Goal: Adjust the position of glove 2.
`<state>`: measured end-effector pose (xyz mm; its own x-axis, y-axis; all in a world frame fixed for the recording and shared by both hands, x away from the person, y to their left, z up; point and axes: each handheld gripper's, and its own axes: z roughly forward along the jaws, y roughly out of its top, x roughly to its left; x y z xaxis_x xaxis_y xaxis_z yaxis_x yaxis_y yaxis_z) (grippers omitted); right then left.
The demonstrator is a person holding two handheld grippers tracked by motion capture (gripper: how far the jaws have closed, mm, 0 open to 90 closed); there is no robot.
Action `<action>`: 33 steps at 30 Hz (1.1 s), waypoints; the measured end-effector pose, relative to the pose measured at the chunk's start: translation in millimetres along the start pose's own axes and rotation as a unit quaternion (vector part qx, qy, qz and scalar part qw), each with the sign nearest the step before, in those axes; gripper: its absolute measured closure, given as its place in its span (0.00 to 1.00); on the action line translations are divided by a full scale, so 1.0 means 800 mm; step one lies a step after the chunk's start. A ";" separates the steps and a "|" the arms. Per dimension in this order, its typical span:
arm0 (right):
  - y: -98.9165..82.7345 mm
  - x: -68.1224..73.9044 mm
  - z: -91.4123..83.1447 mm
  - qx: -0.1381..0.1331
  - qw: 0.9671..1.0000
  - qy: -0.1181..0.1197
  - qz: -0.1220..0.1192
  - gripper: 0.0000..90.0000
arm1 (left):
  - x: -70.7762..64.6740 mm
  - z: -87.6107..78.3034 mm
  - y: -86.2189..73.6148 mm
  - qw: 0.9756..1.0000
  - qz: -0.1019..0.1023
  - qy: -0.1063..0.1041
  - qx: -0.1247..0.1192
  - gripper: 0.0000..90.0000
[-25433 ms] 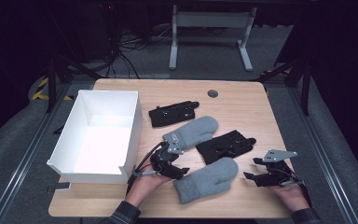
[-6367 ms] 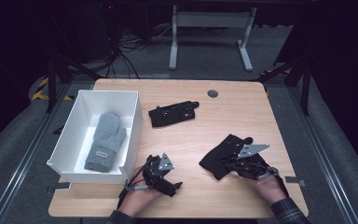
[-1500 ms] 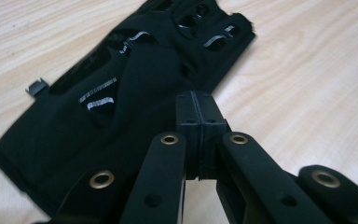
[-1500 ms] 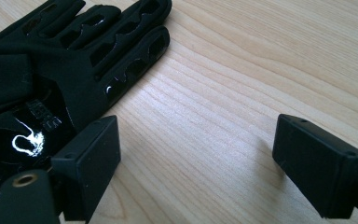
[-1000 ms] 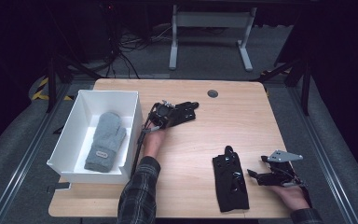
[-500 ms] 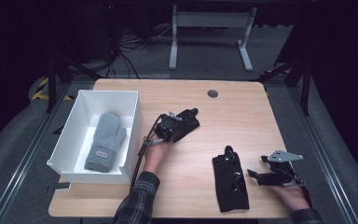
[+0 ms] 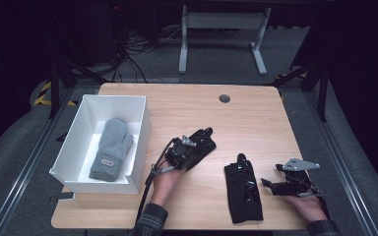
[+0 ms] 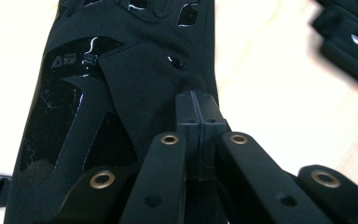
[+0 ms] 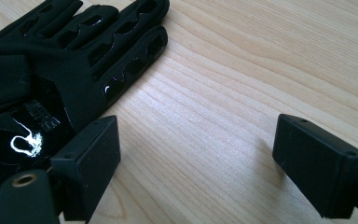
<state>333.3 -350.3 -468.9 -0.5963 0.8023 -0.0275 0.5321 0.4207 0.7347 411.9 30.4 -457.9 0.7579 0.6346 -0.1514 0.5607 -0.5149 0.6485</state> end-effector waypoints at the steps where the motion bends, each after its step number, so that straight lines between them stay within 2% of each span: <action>1: 0.000 0.000 0.000 0.000 1.000 0.000 0.000 0.17 | -0.006 -0.001 -0.003 1.000 0.002 -0.004 -0.001 1.00; 4: 0.000 0.000 0.000 0.000 1.000 0.000 0.000 0.17 | -0.017 -0.003 -0.008 1.000 0.013 -0.015 0.000 1.00; 5: 0.000 0.000 0.000 0.000 1.000 0.000 0.000 0.17 | -0.018 -0.005 -0.007 1.000 0.016 -0.012 -0.003 1.00; 10: 0.000 0.000 0.000 0.000 1.000 0.000 0.000 0.17 | -0.009 -0.016 0.004 1.000 0.016 -0.003 -0.012 1.00; 13: 0.000 0.000 0.000 0.000 1.000 0.000 0.000 0.17 | 0.006 -0.022 0.016 1.000 0.012 0.015 -0.012 1.00; 14: 0.000 0.000 0.000 0.000 1.000 0.000 0.000 0.17 | 0.016 -0.023 0.022 1.000 0.011 0.027 -0.011 1.00; 15: 0.000 0.000 0.000 0.000 1.000 0.000 0.000 0.17 | 0.016 -0.023 0.022 1.000 0.011 0.027 -0.011 1.00; 17: 0.000 0.000 0.000 0.000 1.000 0.000 0.000 0.17 | 0.031 -0.021 0.028 0.999 0.006 0.042 0.000 1.00; 20: 0.000 0.000 0.000 0.000 1.000 0.000 0.000 0.17 | 0.041 -0.013 0.026 0.999 0.001 0.050 0.012 1.00; 25: 0.000 0.000 0.000 0.000 1.000 0.000 0.001 0.17 | 0.043 -0.006 0.020 0.998 -0.003 0.050 0.027 1.00; 33: 0.000 0.000 0.000 0.000 1.000 0.000 0.000 0.17 | 0.027 -0.012 0.014 0.998 0.016 0.039 0.050 1.00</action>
<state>333.4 -350.2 -468.9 -0.5957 0.8027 -0.0270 0.5324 0.4198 0.7351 431.1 44.1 -446.7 0.7495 0.6581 -0.0714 0.5708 -0.5878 0.5733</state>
